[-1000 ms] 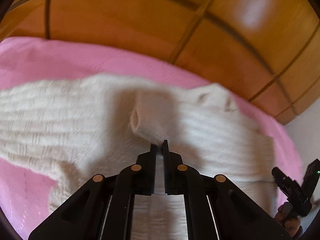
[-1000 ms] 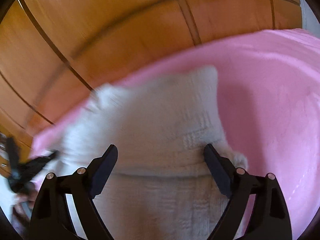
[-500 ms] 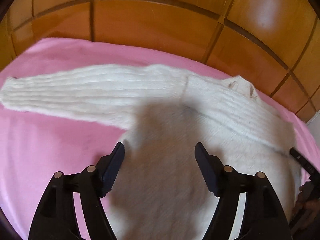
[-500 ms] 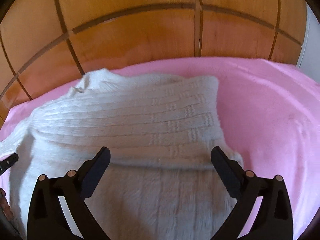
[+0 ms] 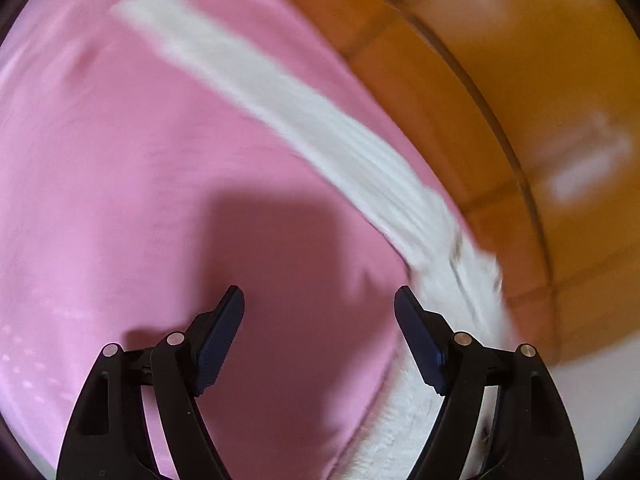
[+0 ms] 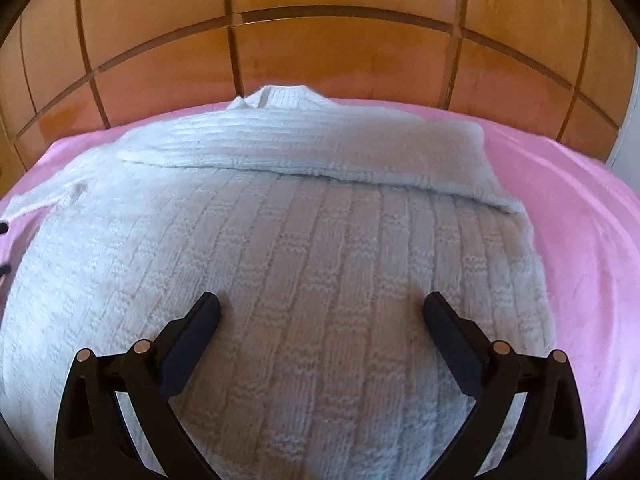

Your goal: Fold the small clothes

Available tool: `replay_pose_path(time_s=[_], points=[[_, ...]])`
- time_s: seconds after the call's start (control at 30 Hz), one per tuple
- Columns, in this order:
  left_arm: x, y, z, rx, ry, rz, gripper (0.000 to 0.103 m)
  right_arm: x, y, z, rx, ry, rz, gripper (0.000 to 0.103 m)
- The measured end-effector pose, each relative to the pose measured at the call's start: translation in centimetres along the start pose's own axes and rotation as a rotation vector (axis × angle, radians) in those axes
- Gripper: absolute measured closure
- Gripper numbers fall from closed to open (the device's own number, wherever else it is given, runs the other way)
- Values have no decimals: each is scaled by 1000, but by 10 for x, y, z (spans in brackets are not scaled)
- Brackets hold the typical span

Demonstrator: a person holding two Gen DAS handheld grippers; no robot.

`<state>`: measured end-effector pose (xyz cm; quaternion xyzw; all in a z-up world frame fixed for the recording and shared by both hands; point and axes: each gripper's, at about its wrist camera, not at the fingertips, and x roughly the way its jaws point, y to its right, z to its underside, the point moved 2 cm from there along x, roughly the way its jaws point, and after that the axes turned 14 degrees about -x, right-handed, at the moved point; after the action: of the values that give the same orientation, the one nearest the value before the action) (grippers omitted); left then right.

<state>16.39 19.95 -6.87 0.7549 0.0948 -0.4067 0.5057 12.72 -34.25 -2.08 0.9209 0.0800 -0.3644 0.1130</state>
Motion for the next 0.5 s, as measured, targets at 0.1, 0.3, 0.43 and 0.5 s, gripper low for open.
replay_pose_path(time_s=[0.1, 0.3, 0.43, 0.5], points=[[-15, -23, -34, -131, 43, 41, 27, 1, 1, 1, 12, 4, -1, 2], [-20, -31, -93, -239, 116, 67, 29, 0, 2, 2, 13, 13, -6, 2], [-6, -35, -123, -335, 128, 55, 35, 0, 2, 3, 10, 13, -2, 2], [-3, -39, -137, -378, 151, 56, 36, 0, 2, 2, 9, 13, -2, 2]])
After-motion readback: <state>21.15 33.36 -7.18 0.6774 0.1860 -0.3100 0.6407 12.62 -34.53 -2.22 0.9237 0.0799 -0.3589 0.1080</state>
